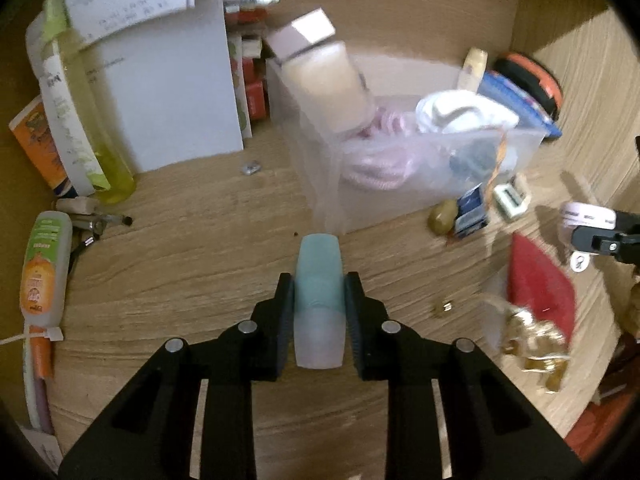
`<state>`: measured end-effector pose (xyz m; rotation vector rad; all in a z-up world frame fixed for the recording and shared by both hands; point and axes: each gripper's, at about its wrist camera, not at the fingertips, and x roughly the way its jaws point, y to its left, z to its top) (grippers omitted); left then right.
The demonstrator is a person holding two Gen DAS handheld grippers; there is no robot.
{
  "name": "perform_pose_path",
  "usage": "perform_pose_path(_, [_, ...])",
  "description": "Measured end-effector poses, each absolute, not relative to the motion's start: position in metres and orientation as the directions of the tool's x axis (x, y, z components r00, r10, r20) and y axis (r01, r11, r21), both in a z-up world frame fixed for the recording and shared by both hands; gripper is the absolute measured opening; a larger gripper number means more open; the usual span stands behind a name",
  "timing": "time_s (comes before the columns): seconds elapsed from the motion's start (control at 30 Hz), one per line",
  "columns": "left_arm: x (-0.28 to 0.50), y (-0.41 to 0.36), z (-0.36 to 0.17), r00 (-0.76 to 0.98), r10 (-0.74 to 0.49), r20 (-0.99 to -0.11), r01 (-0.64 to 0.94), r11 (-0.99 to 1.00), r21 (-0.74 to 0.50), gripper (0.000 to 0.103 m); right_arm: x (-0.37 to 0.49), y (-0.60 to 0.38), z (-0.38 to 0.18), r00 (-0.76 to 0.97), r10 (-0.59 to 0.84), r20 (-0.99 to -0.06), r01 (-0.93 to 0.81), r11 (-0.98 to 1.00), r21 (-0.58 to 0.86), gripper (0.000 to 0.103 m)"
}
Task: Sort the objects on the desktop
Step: 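Carry the tube and pink compact into the clear box and release them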
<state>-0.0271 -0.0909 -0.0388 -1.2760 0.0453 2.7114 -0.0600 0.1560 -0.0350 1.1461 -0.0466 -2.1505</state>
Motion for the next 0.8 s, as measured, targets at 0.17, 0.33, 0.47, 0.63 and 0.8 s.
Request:
perform_pose_path(0.17, [-0.019, -0.091, -0.024, -0.677, 0.114, -0.727, -0.107, -0.993, -0.056, 0.024, -0.06, 0.156, -0.027, -0.389, -0.601, -0.698, 0.548, -0.76, 0.349, 0.062])
perform_pose_path(0.33, [-0.01, -0.097, -0.009, -0.723, 0.114, -0.681, -0.073, -0.993, -0.089, 0.024, -0.061, 0.156, -0.016, -0.41, -0.608, -0.679, 0.55, -0.759, 0.348, 0.061])
perform_pose_path(0.47, [-0.01, -0.1, -0.001, -0.751, 0.107, -0.652, -0.047, -0.993, -0.11, 0.024, -0.066, 0.153, -0.003, -0.436, -0.613, -0.658, 0.558, -0.759, 0.337, 0.062])
perform_pose_path(0.63, [-0.014, -0.103, 0.011, -0.777, 0.123, -0.618, -0.041, -0.989, -0.145, 0.024, -0.074, 0.148, 0.013, -0.465, -0.628, -0.624, 0.573, -0.751, 0.328, 0.061])
perform_pose_path(0.8, [-0.02, -0.099, 0.024, -0.796, 0.141, -0.589, -0.06, -0.986, -0.155, 0.024, -0.088, 0.136, 0.029, -0.487, -0.64, -0.594, 0.597, -0.74, 0.309, 0.061])
